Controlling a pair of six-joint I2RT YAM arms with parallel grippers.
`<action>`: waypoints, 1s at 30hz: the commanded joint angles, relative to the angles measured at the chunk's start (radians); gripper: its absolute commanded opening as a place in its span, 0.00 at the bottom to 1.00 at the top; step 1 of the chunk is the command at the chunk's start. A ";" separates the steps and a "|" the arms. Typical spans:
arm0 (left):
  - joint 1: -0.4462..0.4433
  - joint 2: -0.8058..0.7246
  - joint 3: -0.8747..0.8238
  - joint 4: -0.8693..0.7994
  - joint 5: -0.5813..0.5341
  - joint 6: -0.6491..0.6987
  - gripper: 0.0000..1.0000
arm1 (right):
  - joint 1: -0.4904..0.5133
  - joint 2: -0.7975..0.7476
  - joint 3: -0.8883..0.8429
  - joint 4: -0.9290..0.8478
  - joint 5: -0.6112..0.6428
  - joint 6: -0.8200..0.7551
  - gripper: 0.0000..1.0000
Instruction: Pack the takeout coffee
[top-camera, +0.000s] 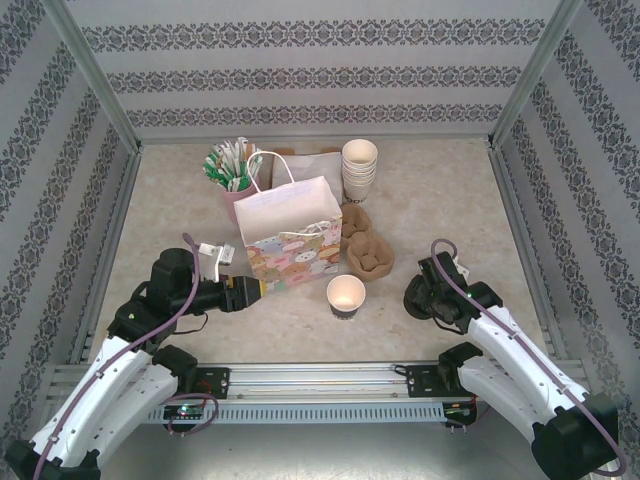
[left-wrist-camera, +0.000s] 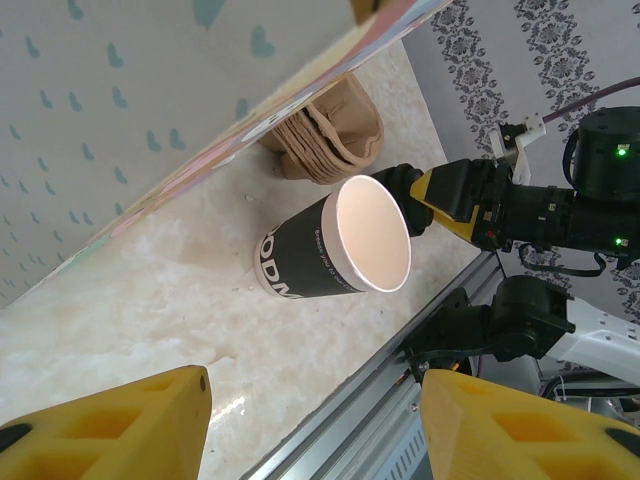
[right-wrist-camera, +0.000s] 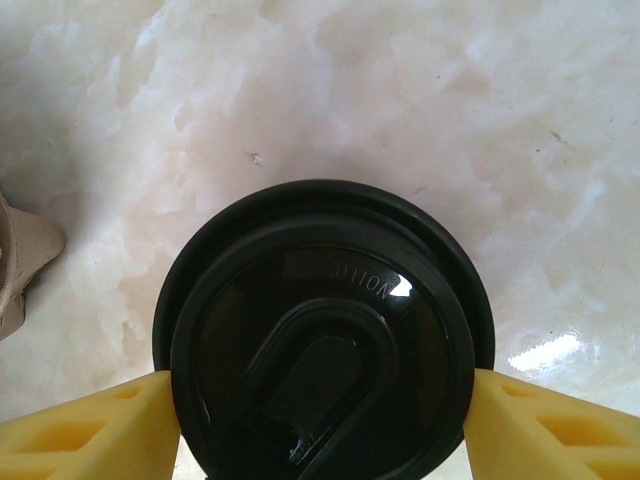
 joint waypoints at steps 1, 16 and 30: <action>-0.014 -0.002 -0.007 0.019 -0.006 0.005 0.58 | -0.009 -0.004 0.013 -0.020 0.017 -0.020 0.70; -0.013 0.003 -0.007 0.017 -0.008 0.007 0.59 | -0.010 -0.028 0.134 -0.121 -0.014 -0.137 0.71; -0.013 0.012 -0.007 0.016 -0.011 0.007 0.59 | 0.167 0.057 0.353 -0.189 -0.028 -0.212 0.70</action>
